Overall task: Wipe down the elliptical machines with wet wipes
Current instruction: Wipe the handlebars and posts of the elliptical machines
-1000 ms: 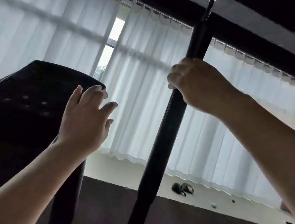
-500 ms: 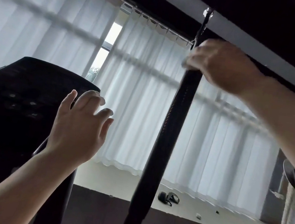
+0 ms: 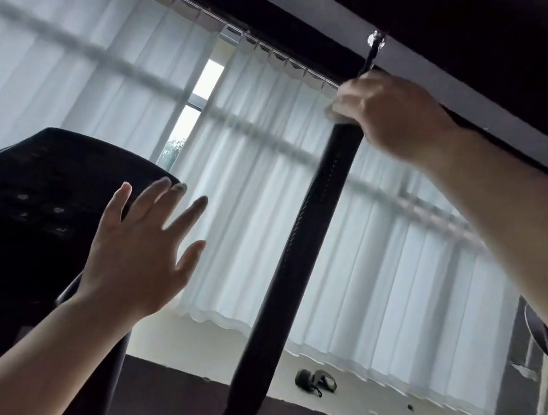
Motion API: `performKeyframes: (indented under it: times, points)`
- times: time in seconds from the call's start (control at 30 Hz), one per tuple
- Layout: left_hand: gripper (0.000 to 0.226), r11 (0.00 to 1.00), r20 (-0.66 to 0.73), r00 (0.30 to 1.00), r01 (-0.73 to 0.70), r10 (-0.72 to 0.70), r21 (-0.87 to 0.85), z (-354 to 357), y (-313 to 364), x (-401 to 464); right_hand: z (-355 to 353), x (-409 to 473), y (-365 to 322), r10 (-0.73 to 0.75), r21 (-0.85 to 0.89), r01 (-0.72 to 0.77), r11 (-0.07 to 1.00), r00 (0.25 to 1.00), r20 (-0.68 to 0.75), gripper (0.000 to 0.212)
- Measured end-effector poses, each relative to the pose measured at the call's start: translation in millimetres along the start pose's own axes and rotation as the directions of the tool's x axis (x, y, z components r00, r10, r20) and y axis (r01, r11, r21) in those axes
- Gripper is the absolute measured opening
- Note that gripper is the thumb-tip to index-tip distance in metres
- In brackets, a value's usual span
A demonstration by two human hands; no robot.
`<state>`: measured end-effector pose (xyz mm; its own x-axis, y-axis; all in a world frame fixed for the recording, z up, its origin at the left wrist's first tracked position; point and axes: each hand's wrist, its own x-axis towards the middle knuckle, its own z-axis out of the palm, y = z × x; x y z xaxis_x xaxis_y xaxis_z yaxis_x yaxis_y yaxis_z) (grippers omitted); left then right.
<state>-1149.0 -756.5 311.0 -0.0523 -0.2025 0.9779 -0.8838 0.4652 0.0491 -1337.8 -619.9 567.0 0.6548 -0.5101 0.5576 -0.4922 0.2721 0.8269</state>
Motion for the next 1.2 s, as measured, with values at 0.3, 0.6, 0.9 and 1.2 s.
performKeyframes:
  times: [0.3, 0.6, 0.9, 1.2]
  points:
    - [0.063, 0.999, -0.082, 0.996, 0.034, -0.031, 0.031, 3.4, 4.3, 0.1, 2.7, -14.9, -43.0, -0.252, -0.062, 0.267, 0.962, 0.951, 0.180, 0.025]
    - [0.062, 0.999, -0.092, 0.995, 0.043, -0.043, -0.003, 2.3, 3.1, 0.0, 9.9, 16.2, 22.5, 0.156, 0.087, -0.151, 0.985, 0.986, -0.057, 0.026]
    - [0.059, 0.998, -0.138, 0.989, -0.056, 0.051, -0.032, -8.8, 9.4, 8.5, 47.3, -68.5, -63.1, 0.364, 0.598, -0.106, 0.794, 0.872, -0.329, 0.023]
    - [0.052, 0.820, -0.304, 0.951, -0.125, -0.063, -0.559, -18.5, 126.1, 79.2, 71.6, -5.2, -0.7, 0.788, 0.857, -0.206, 0.472, 0.533, -0.307, 0.026]
